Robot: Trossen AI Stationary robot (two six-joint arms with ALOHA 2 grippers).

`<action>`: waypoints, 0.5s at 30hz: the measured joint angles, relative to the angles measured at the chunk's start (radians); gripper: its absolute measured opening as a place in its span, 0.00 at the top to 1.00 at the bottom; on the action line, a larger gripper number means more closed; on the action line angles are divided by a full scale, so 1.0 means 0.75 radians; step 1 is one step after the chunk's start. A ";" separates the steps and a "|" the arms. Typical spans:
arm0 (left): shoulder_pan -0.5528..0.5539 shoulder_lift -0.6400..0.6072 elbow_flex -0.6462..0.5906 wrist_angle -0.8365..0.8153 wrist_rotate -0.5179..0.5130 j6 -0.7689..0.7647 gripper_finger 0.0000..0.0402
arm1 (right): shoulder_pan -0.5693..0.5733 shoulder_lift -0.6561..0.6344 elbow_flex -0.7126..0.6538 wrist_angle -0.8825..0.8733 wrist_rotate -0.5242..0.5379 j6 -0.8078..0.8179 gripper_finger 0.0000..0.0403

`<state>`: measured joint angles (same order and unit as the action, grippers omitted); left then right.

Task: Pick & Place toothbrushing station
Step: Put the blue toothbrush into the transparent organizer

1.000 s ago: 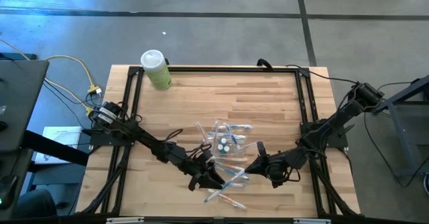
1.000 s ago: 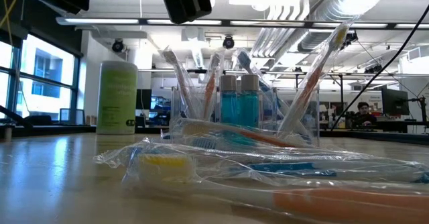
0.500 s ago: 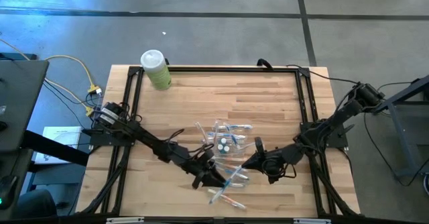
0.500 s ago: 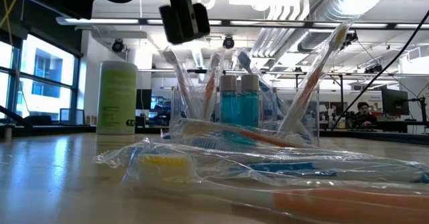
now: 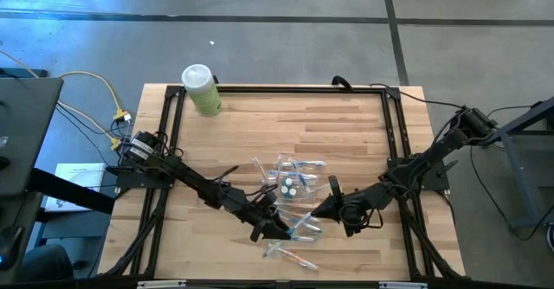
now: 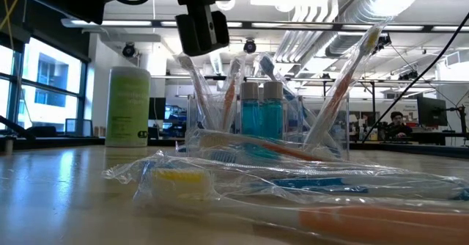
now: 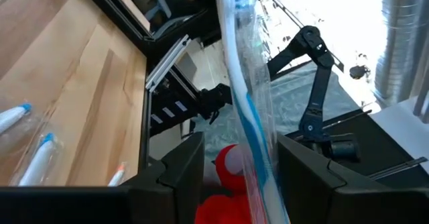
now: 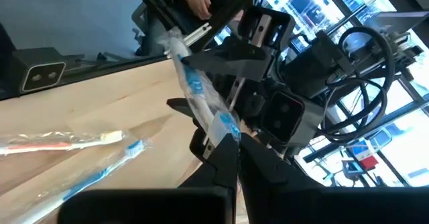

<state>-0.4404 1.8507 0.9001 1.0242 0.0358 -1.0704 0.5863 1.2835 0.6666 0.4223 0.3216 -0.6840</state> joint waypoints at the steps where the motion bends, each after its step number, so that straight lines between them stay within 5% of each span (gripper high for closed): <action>1: 0.000 0.000 0.000 -0.003 0.000 0.000 0.59 | -0.005 0.000 0.000 -0.005 0.000 0.004 0.99; 15: 0.000 0.000 0.000 -0.018 -0.054 0.122 0.59 | -0.053 0.001 0.000 -0.094 -0.015 0.074 0.99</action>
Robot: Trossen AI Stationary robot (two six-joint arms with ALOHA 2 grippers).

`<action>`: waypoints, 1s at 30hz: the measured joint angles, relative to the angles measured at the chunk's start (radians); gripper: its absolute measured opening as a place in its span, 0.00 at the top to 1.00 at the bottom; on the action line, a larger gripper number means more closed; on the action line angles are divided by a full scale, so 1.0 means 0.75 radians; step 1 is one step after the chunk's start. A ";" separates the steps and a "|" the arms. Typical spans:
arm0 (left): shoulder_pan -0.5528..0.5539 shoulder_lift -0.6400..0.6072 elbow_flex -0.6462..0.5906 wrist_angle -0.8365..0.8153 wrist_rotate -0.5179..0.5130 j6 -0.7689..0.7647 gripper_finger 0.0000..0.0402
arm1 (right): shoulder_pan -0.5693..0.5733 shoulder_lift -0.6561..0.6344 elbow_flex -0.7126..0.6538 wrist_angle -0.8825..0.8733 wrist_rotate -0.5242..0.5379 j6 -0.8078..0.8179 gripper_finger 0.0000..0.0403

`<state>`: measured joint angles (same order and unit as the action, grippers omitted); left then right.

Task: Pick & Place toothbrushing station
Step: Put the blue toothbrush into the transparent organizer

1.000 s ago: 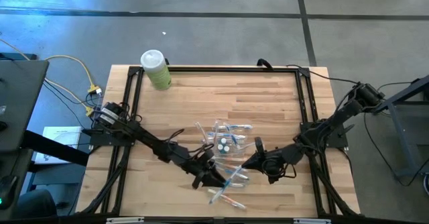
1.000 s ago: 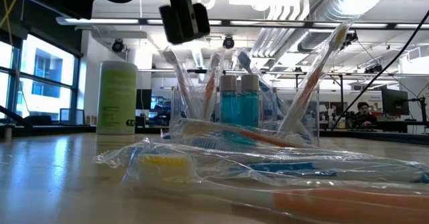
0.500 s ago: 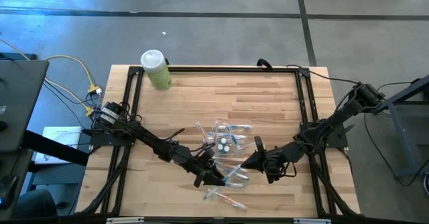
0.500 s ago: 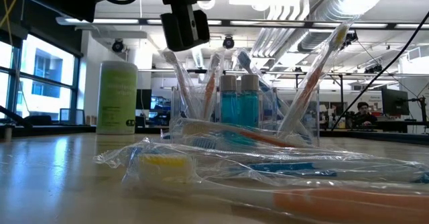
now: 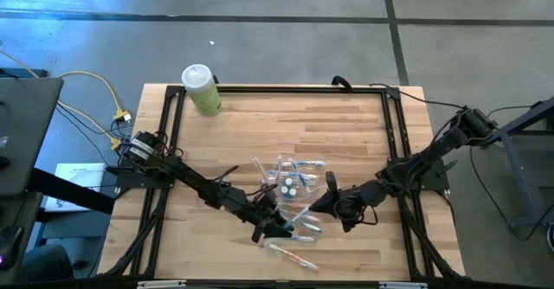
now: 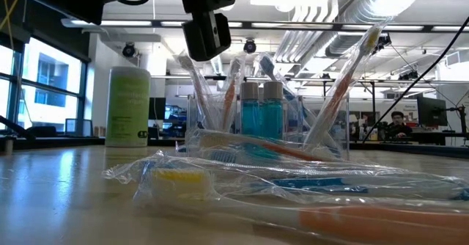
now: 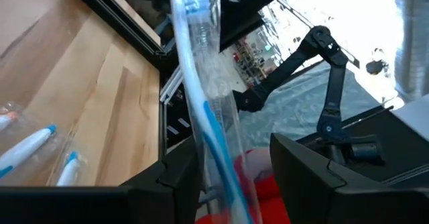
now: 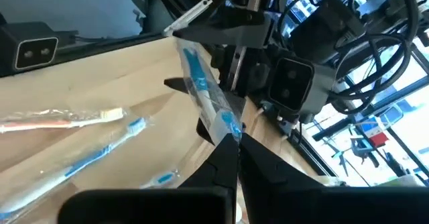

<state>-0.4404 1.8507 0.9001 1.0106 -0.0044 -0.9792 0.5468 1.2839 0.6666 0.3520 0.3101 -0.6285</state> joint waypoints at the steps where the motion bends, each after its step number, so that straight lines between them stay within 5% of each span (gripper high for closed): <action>1: 0.000 0.000 0.000 -0.001 0.000 0.017 0.59 | 0.000 0.000 0.000 0.001 0.000 0.000 0.99; 30: 0.000 -0.001 -0.001 -0.060 -0.026 0.037 0.60 | 0.002 0.000 0.000 -0.015 -0.033 0.031 1.00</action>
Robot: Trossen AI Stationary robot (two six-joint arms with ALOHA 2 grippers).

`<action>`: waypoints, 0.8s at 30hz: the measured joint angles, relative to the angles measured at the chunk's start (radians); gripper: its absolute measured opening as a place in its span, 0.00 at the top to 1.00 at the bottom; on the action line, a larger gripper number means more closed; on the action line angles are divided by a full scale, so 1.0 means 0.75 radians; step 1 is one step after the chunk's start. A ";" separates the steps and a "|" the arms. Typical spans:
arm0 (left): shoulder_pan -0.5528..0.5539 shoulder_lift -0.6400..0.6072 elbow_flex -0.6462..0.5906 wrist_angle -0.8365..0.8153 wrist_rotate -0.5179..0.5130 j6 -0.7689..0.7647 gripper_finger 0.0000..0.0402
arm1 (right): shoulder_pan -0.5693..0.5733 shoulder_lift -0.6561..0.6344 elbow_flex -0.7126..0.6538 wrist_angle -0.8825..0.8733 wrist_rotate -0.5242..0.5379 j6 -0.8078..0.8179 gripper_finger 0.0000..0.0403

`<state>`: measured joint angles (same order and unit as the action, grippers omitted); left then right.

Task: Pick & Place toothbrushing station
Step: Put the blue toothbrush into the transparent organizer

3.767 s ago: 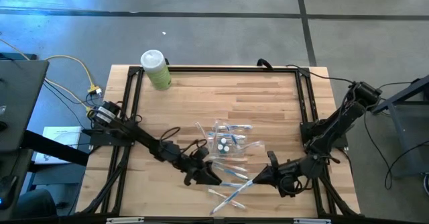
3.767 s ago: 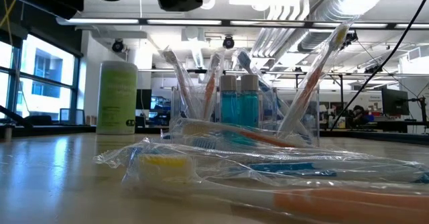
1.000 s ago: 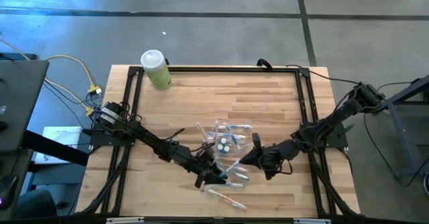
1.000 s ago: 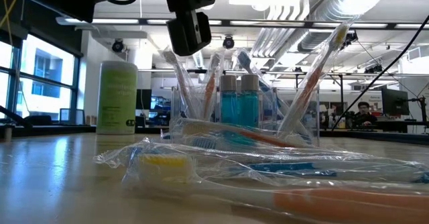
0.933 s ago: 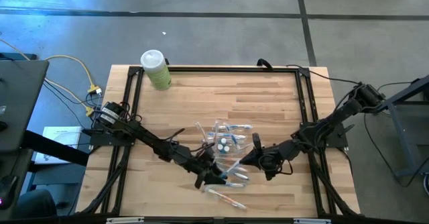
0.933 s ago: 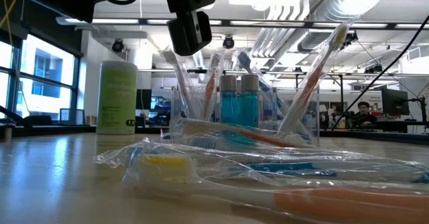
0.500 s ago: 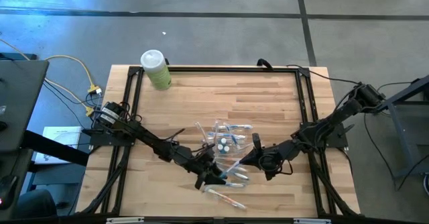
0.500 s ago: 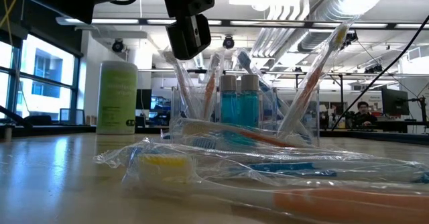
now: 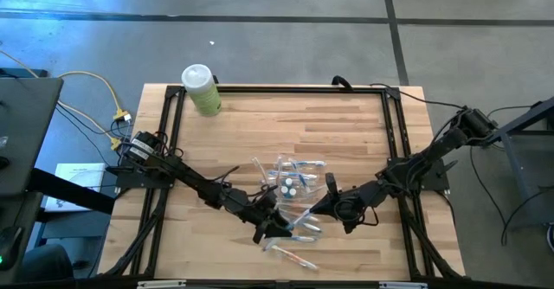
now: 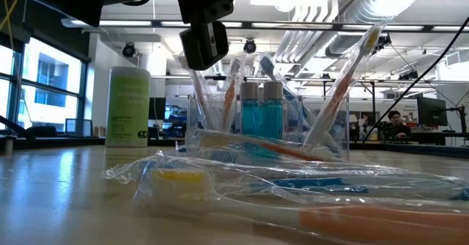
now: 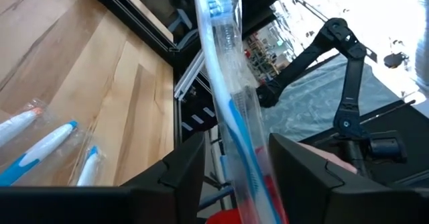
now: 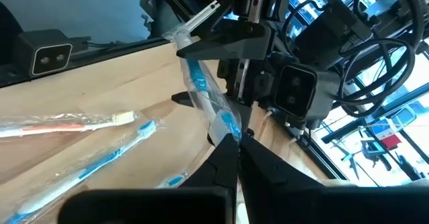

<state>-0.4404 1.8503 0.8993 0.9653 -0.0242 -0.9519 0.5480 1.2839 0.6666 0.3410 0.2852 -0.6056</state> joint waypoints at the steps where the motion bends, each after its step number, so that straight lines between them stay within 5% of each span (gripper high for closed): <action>1: 0.000 0.000 0.000 0.000 0.000 -0.005 0.62 | 0.000 0.000 0.000 -0.004 0.000 0.000 1.00; 14: 0.004 0.000 -0.001 -0.022 0.014 0.016 0.95 | 0.000 -0.002 0.003 -0.005 -0.007 0.021 1.00; 24: 0.018 0.000 -0.002 -0.043 0.028 0.012 0.97 | 0.027 -0.001 0.003 0.021 0.047 0.159 1.00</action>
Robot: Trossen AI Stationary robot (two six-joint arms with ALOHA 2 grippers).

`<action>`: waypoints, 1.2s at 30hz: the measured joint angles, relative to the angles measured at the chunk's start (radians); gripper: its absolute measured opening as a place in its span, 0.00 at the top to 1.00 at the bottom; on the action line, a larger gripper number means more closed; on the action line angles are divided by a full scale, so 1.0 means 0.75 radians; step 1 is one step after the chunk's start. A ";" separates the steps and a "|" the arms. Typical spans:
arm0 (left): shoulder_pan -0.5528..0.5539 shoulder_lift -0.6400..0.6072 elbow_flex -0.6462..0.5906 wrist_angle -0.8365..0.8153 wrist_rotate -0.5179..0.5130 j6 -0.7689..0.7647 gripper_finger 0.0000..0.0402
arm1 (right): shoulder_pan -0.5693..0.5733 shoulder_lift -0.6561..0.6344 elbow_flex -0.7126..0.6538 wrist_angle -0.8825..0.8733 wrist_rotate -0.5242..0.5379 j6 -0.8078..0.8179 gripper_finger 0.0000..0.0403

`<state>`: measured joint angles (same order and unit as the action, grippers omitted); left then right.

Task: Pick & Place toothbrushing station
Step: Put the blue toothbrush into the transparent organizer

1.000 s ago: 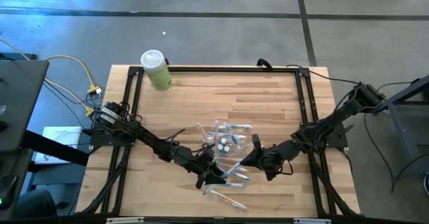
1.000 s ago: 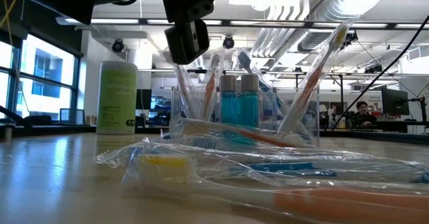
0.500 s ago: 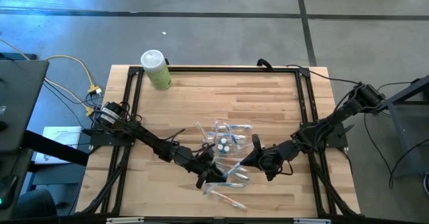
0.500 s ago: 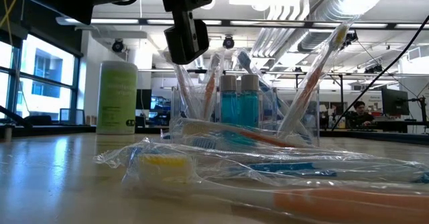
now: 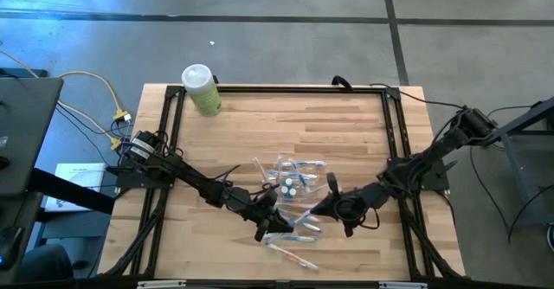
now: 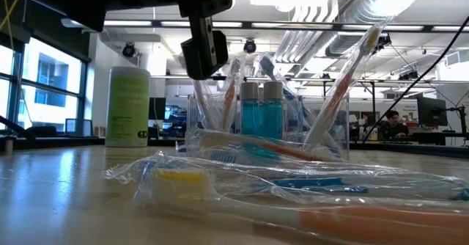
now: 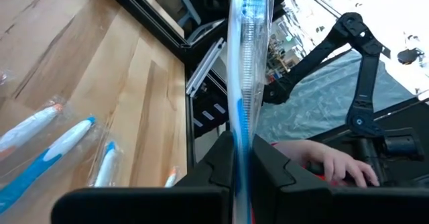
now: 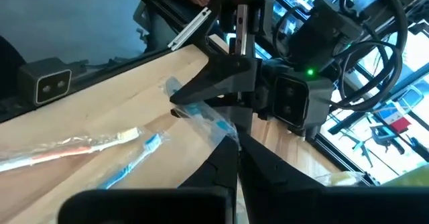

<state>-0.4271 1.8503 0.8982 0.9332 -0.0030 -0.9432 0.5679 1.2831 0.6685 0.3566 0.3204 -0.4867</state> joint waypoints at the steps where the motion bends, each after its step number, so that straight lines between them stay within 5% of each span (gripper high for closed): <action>1: 0.000 0.000 0.001 0.002 0.001 0.000 0.97 | 0.009 0.000 0.000 0.002 0.009 0.014 0.99; 7: -0.001 0.000 0.001 0.005 0.009 0.006 0.97 | 0.064 0.000 -0.002 0.010 0.100 0.078 0.92; 17: -0.001 -0.001 0.002 0.008 0.030 0.070 0.97 | 0.165 0.001 -0.003 0.020 0.171 0.225 0.60; 21: -0.001 -0.019 0.002 0.032 0.077 0.294 0.97 | 0.221 0.001 -0.003 0.020 0.164 0.288 0.52; 25: -0.030 -0.088 0.002 -0.010 0.034 0.740 0.97 | 0.277 0.001 -0.003 0.025 0.163 0.309 0.50; 28: -0.097 -0.161 0.002 -0.130 -0.192 1.105 0.97 | 0.313 0.001 -0.003 0.026 0.162 0.309 0.51; 31: -0.180 -0.212 0.003 -0.242 -0.614 1.471 0.97 | 0.335 0.001 -0.003 0.024 0.162 0.309 0.53; 34: -0.234 -0.206 0.002 -0.220 -0.997 1.591 0.97 | 0.340 0.001 -0.003 0.024 0.160 0.310 0.54; 36: -0.238 -0.206 0.000 -0.216 -1.100 1.589 0.97 | 0.343 0.001 -0.003 0.019 0.161 0.310 0.55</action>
<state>-0.6053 1.6958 0.8984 0.7714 -0.8281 0.2487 0.8249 1.2835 0.6662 0.3709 0.4412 -0.2543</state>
